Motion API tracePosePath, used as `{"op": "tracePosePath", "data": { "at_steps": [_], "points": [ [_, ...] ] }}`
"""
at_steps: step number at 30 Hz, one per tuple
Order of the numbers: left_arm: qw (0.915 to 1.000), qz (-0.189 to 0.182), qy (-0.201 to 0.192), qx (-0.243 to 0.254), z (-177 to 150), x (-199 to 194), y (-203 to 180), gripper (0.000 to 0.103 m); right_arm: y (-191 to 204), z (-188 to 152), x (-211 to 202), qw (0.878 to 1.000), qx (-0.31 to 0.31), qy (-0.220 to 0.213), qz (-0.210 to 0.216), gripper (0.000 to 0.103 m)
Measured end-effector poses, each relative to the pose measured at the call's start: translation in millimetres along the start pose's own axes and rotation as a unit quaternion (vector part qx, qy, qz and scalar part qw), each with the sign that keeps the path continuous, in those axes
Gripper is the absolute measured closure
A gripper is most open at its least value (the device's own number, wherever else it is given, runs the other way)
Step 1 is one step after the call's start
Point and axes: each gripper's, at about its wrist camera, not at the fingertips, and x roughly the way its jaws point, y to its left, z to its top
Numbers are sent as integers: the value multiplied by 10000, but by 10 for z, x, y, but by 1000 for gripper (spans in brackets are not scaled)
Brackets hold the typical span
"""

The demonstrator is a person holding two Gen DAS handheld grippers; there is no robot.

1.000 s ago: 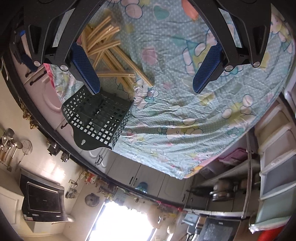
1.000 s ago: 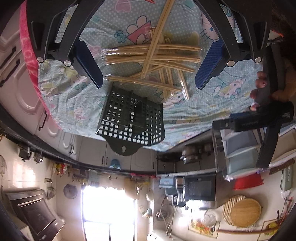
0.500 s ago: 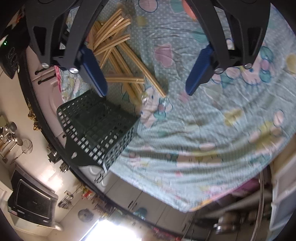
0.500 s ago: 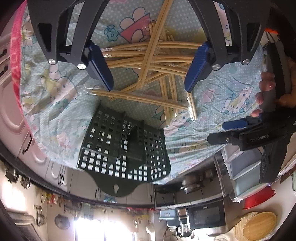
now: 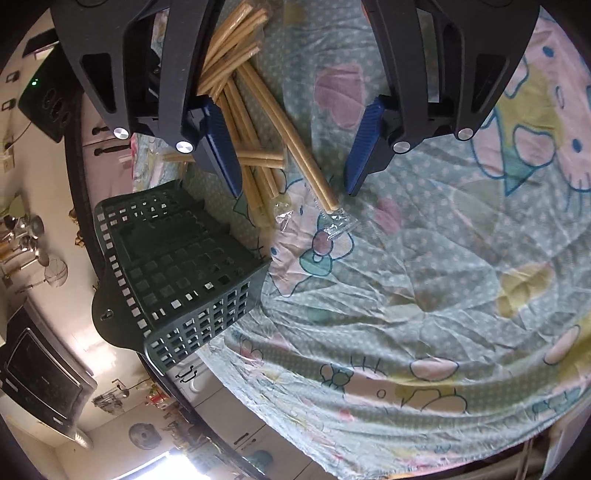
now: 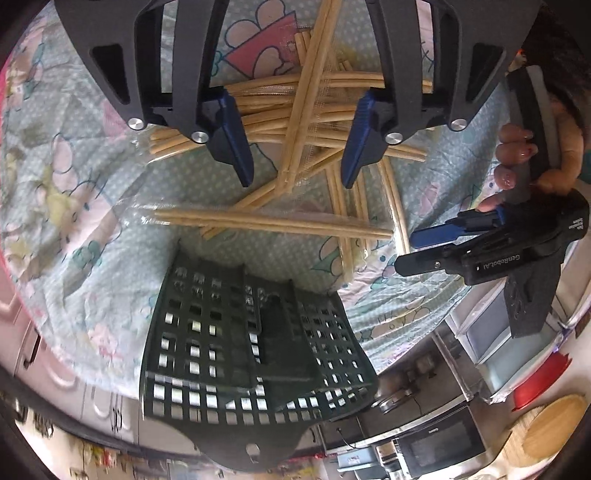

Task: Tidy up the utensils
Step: 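Lower the left tool onto a wooden chopstick and close it while the right tool grasps another chopstick, then lift the held chopstick with the left tool toward the green basket while the right tool carries its chopstick there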

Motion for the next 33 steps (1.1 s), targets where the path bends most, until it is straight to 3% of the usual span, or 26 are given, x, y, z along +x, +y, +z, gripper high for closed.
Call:
{"op": "tracePosePath", "data": {
  "at_steps": [4,11,18,22,33],
  "points": [
    [9999,-13,-16,-150,62,24,52,61,-5,4,19,9999,27,83,143,80],
    [9997,227,-28,-114,131,71,52,75,-6,-2,-23,9998,20,23,173,90],
    [9990,438,-40,36,158,107,72,91,9,29,-121,9998,13,-106,161,93],
    [9994,344,-23,4,179,93,132,97,39,70,-208,9997,-9,-197,161,94],
    [9979,391,-402,329,253,-287,109,98,158,189,-482,9983,-173,-494,272,97]
  ]
}}
